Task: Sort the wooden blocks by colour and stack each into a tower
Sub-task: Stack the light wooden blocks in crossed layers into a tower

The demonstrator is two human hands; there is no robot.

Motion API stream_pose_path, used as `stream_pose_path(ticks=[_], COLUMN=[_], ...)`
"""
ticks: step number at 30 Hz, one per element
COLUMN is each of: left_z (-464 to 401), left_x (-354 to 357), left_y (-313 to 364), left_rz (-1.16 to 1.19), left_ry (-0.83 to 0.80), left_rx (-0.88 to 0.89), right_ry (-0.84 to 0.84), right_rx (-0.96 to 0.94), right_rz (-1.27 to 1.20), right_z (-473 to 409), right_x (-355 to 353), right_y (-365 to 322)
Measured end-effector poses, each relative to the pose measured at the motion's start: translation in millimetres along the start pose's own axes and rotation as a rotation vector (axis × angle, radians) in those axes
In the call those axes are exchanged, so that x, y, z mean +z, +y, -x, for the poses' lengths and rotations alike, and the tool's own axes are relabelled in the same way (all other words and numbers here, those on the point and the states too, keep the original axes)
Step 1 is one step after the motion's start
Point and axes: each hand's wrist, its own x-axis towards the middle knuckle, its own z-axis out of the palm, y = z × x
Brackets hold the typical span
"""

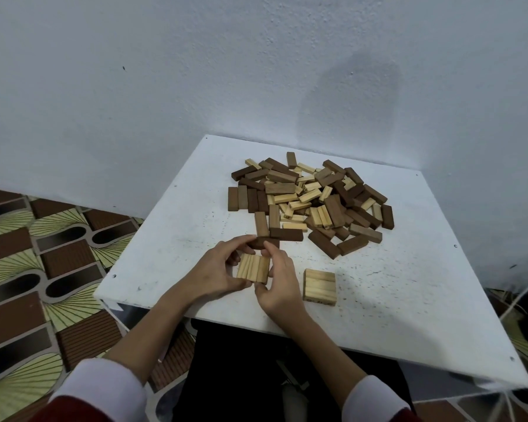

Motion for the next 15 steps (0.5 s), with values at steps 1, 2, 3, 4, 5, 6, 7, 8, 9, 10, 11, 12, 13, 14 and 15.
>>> stream_pose_path(ticks=[1,2,3,4,5,6,7,8,9,10,11,12,13,14,15], left_z=[0,0,-1,-1,-2,-2,-3,-3,-3,-3,-3,-3,-3,-3,-3], left_x=[0,0,0,0,-1,-1,-1,-1,-1,-1,-1,-1,-2,-2,-1], left_y=[0,1,0,0,0,0,0,0,-1,-1,-1,-1,0,1,4], left_rz=[-0.006,-0.007,-0.004,0.003,0.013,0.021,0.027,0.031,0.036,0.040,0.042,0.043,0.040,0.037,0.033], left_ry=[-0.004,-0.006,-0.007,-0.007,-0.008,-0.009,-0.010,-0.009,-0.007,-0.003,0.001,0.002,0.001,0.000,0.001], left_rx=[-0.002,-0.003,-0.008,-0.015,-0.023,-0.031,-0.037,-0.041,-0.043,-0.043,-0.042,-0.040,-0.039,-0.039,-0.038], right_ry=[-0.007,-0.017,-0.031,-0.049,-0.070,-0.096,-0.122,-0.146,-0.168,-0.188,-0.205,-0.221,-0.235,-0.243,-0.249], right_rx=[-0.007,-0.012,-0.011,-0.010,-0.009,-0.008,-0.003,0.000,0.003,0.003,0.004,0.004,-0.001,-0.012,-0.023], right_rz=[0.005,0.008,0.010,0.014,0.026,0.046,0.072,0.097,0.116,0.131,0.148,0.163,0.177,0.189,0.199], right_z=[0,0,-1,-2,-3,-4,-6,-8,-10,-12,-13,-15,-15,-16,-17], right_x=[0,0,-1,-2,-4,-5,-6,-7,-8,-9,-9,-10,-11,-12,-15], right_y=[2,2,2,1,0,-1,-2,-3,-3,-3,-3,-4,-5,-7,-9])
